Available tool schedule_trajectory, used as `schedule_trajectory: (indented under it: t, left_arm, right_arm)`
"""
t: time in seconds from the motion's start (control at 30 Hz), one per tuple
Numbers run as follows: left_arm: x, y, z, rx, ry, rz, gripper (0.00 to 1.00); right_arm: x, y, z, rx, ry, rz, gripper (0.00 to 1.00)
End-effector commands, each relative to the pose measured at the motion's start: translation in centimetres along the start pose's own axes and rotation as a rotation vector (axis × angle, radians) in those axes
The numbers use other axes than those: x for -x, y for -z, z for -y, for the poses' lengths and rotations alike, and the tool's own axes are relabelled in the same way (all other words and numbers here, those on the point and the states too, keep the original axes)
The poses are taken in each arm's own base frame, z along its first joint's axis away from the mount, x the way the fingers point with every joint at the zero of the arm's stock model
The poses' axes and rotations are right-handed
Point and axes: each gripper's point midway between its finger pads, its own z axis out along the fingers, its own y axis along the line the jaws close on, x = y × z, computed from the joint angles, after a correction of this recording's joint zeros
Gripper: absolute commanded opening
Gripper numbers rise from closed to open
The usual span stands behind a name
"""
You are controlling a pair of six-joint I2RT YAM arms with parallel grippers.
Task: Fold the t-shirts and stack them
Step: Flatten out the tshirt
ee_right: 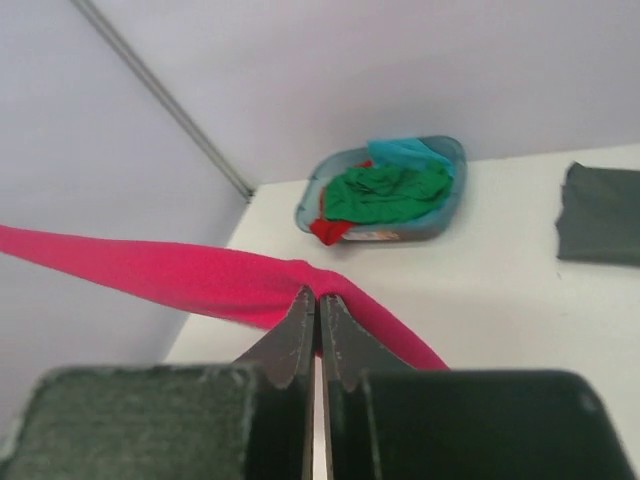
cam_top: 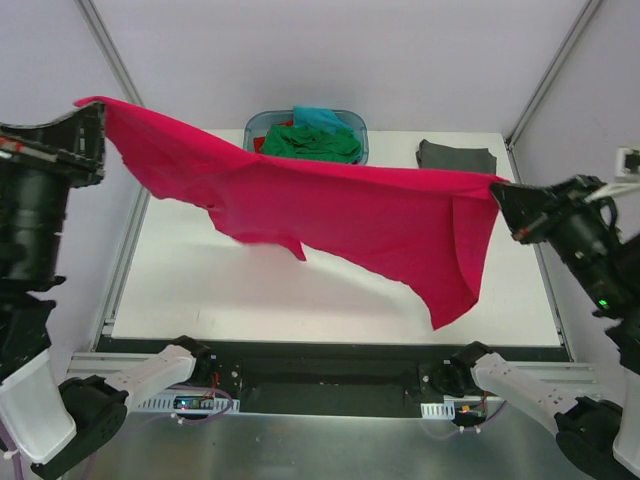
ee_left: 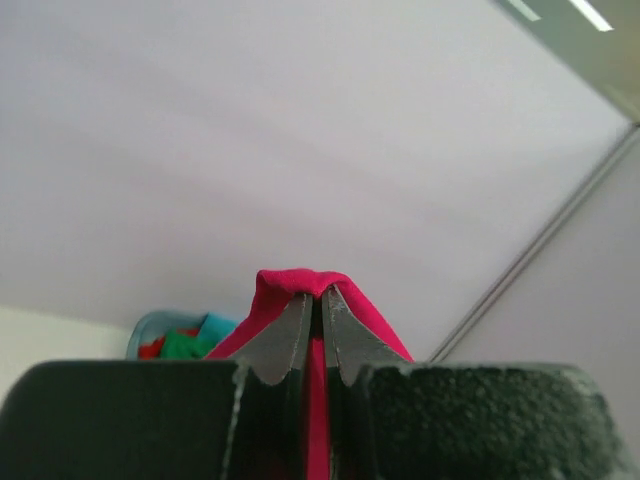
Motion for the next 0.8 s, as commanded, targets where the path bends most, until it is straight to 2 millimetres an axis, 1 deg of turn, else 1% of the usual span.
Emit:
schedule_trajectory:
  t: [0.0,0.07,0.13,0.23,0.27,0.37,0.43,0.47,0.5,0.57,0.6,0.63,0.67,0.73,0.77]
  left_arm:
    - [6.3,2.1,4.1,-0.199,-0.063,0.145,0.0]
    - [7.8,2.9,5.1,-0.244,-0.056,0.177,0.0]
    - [8.4,3.0,5.8,-0.271,-0.051,0.19,0.0]
    - [8.3,2.1,6.2,-0.274,-0.06,0.188,0.0]
    - [8.0,1.4,6.1,-0.259,-0.064,0.184,0.0]
    - [6.1,-1.3,5.3,-0.192,-0.093,0.148,0.0]
    - [4.1,-3.9,3.9,-0.108,-0.131,0.116,0.0]
    - [3.0,-5.2,2.9,-0.046,-0.154,0.104,0.0]
    - [1.6,-6.7,2.0,0.006,-0.185,0.081,0.0]
    - [-2.0,-9.9,0.0,0.112,-0.246,0.024,0.0]
    - [-4.2,-11.5,-1.0,0.154,-0.281,-0.014,0.0]
    - [-6.7,-13.1,-2.4,0.198,-0.307,-0.059,0.0]
    - [-9.8,-14.8,-3.9,0.227,-0.309,-0.122,0.0]
    - [-16.2,-17.8,-8.1,0.299,-0.296,-0.254,0.0]
    - [-21.2,-19.4,-10.9,0.324,-0.289,-0.364,0.0]
  right_arm:
    - [1.4,4.5,-2.5,0.172,-0.007,0.018,0.0]
    - [1.5,5.7,-3.4,0.227,-0.027,0.013,0.0]
    - [1.3,6.8,-4.4,0.295,-0.043,0.002,0.0]
    - [1.3,7.3,-4.8,0.321,-0.055,-0.001,0.0]
    - [1.3,7.2,-4.7,0.313,-0.057,-0.001,0.0]
    - [1.1,6.3,-3.7,0.254,-0.044,0.0,0.01]
    - [0.7,4.7,-2.0,0.154,-0.027,0.006,0.0]
    - [0.5,3.8,-1.0,0.094,-0.011,0.009,0.0]
    - [0.1,2.5,0.2,0.022,0.005,0.005,0.0]
    - [-1.2,-0.2,2.6,-0.118,0.052,-0.027,0.0]
    - [-2.3,-1.8,3.8,-0.19,0.08,-0.058,0.01]
    - [-3.1,-3.1,5.5,-0.289,0.108,-0.073,0.0]
    - [-4.5,-4.6,7.0,-0.369,0.134,-0.111,0.0]
    - [-7.8,-7.6,9.4,-0.465,0.139,-0.205,0.0]
    - [-10.1,-9.6,10.8,-0.494,0.116,-0.265,0.0]
